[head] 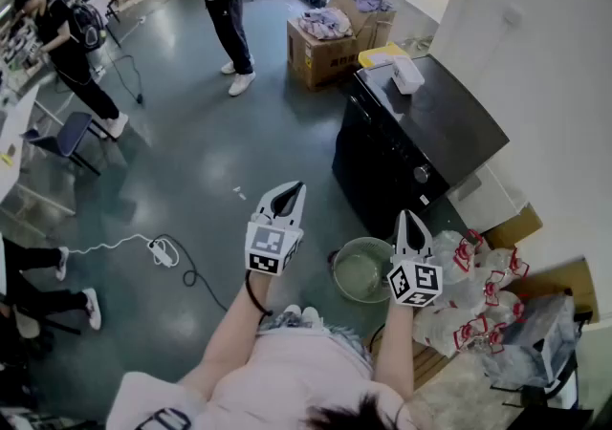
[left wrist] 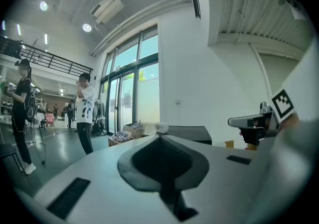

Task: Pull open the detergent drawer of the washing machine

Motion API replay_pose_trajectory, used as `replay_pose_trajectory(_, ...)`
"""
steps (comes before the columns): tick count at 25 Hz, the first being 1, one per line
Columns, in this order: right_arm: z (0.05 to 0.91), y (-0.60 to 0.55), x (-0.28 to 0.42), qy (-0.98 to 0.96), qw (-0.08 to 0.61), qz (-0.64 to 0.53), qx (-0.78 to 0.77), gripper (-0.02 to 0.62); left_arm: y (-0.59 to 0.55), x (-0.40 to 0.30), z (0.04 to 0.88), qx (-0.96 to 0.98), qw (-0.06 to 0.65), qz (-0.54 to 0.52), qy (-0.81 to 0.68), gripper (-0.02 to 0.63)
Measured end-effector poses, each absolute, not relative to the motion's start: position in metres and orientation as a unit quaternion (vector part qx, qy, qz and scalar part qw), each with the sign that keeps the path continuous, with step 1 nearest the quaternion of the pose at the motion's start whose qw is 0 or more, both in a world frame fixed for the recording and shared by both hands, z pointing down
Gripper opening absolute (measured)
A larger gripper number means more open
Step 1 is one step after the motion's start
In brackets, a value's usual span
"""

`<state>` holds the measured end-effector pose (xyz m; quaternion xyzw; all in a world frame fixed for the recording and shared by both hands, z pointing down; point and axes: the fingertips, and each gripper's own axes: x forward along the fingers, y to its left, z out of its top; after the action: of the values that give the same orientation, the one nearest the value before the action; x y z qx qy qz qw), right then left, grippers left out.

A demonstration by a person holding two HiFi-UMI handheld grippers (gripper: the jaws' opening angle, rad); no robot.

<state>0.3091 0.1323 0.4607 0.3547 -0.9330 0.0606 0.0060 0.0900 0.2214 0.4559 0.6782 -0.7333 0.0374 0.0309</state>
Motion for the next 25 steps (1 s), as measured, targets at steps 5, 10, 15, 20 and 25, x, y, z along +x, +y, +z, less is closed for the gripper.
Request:
replay_pose_trajectory(5,0.461,0.131,0.309,-0.932,0.006,0.062,0.356,0.015,0.219,0.092,0.462,0.68,0.047,0.04,-0.73,0.026)
replay_pose_trajectory(10,0.463,0.13,0.314,-0.932,0.005,0.065,0.356,0.015,0.216,0.099,0.464,0.682,0.048,0.042,-0.728,0.025)
replay_pose_trajectory(15,0.462,0.129,0.312,-0.933,0.004,0.066,0.353,0.015,0.213,0.102,0.465,0.682,0.052,0.044,-0.728,0.026)
replay_pose_trajectory(20,0.466,0.13,0.312,-0.934,-0.001,0.074,0.349,0.015,0.214,0.108,0.471,0.688,0.059,0.048,-0.722,0.026)
replay_pose_trajectory(25,0.471,0.133,0.312,-0.936,0.004,0.077,0.345,0.015,0.213,0.115,0.482,0.694,0.08,0.037,-0.715,0.026)
